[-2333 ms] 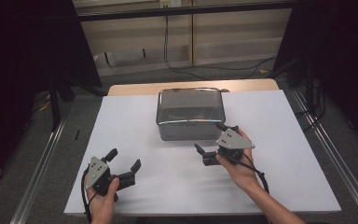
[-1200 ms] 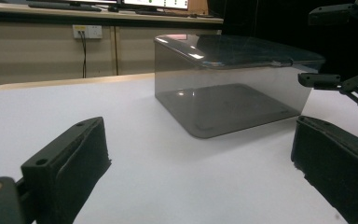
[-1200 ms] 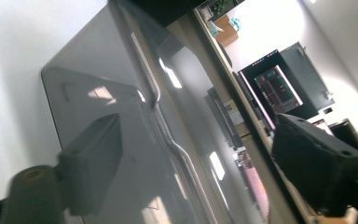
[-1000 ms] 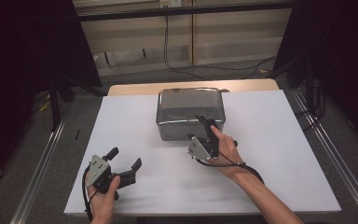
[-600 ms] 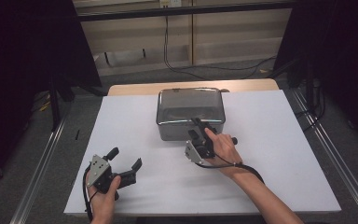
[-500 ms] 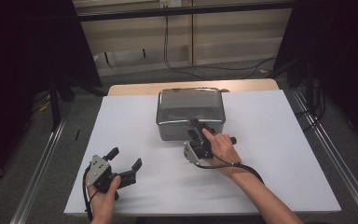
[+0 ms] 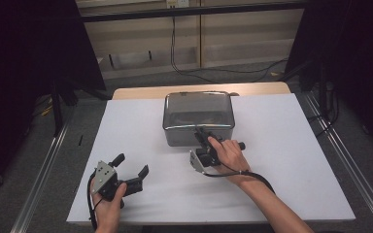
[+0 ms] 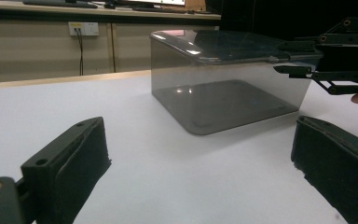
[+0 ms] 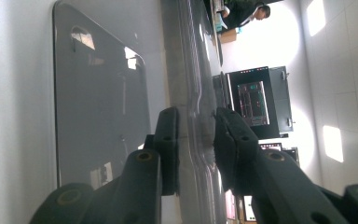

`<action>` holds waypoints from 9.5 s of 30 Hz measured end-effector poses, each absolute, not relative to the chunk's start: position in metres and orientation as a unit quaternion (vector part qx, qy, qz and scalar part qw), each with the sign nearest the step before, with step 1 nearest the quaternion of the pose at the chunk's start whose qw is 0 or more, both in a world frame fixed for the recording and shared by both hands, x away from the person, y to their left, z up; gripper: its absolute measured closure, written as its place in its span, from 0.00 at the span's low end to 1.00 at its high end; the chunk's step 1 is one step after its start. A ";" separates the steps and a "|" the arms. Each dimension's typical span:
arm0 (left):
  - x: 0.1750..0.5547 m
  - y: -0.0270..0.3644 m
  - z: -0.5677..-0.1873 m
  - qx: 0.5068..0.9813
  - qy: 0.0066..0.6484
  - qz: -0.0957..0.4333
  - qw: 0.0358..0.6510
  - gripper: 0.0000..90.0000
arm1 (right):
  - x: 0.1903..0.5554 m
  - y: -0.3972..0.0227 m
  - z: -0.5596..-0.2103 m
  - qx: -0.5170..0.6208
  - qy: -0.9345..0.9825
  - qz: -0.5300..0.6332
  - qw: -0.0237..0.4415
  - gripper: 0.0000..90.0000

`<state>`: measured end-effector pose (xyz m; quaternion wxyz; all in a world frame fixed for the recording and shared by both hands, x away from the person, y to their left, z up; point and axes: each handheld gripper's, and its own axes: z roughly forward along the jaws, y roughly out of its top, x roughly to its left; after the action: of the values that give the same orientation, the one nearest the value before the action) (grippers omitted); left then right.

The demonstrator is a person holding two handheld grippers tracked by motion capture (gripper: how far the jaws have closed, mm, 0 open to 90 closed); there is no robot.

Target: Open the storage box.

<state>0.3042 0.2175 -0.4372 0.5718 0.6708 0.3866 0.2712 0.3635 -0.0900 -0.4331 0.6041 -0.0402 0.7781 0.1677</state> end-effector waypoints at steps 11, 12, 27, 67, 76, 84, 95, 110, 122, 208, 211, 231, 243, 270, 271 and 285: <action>0.306 0.218 -0.437 0.674 0.389 0.262 0.570 0.06 | 0.363 -0.091 -0.431 -0.046 0.777 0.165 0.606 0.86; 0.306 0.218 -0.437 0.674 0.389 0.262 0.570 0.06 | 0.362 -0.091 -0.431 -0.047 0.777 0.164 0.606 0.86; 0.316 0.210 -0.431 0.684 0.376 0.241 0.577 0.09 | 0.361 -0.089 -0.430 -0.046 0.773 0.170 0.609 0.88; 0.374 0.178 -0.410 0.709 0.298 0.247 0.590 0.07 | 0.364 -0.093 -0.411 -0.039 0.760 0.193 0.619 0.89; 0.394 0.177 -0.410 0.699 0.297 0.247 0.602 0.08 | 0.365 -0.094 -0.406 -0.033 0.755 0.196 0.625 0.89; 0.407 0.171 -0.411 0.707 0.289 0.252 0.594 0.10 | 0.368 -0.093 -0.399 -0.036 0.756 0.193 0.625 0.89; 0.432 0.159 -0.412 0.712 0.279 0.276 0.582 0.16 | 0.369 -0.094 -0.397 -0.035 0.752 0.199 0.628 0.89; 0.452 0.149 -0.415 0.705 0.291 0.282 0.582 0.20 | 0.370 -0.094 -0.395 -0.035 0.752 0.199 0.627 0.89; 0.456 0.146 -0.413 0.703 0.282 0.280 0.590 0.27 | 0.372 -0.096 -0.396 -0.019 0.753 0.206 0.625 0.84; 0.480 0.142 -0.381 0.708 0.265 0.271 0.596 0.61 | 0.469 -0.223 -0.396 0.279 0.714 0.481 0.424 0.63; 0.480 0.142 -0.381 0.706 0.268 0.267 0.599 0.61 | 0.474 -0.226 -0.395 0.286 0.713 0.487 0.417 0.66; 0.492 0.145 -0.388 0.697 0.278 0.272 0.602 0.40 | 0.479 -0.225 -0.397 0.276 0.715 0.494 0.410 0.73; 0.513 0.130 -0.402 0.710 0.282 0.262 0.590 0.34 | 0.484 -0.225 -0.392 0.284 0.710 0.500 0.407 0.74; 0.542 0.129 -0.399 0.717 0.260 0.279 0.584 0.52 | 0.490 -0.226 -0.389 0.295 0.701 0.508 0.405 0.75; 0.542 0.129 -0.400 0.718 0.259 0.280 0.583 0.52 | 0.490 -0.226 -0.389 0.295 0.700 0.509 0.405 0.75; 0.552 0.128 -0.399 0.711 0.255 0.285 0.590 0.58 | 0.497 -0.226 -0.380 0.292 0.706 0.502 0.406 0.76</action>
<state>0.5516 0.1277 -0.3994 0.5899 0.7113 0.2553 0.2846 0.4966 -0.2255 -0.3801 0.4064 0.2918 0.7057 0.5018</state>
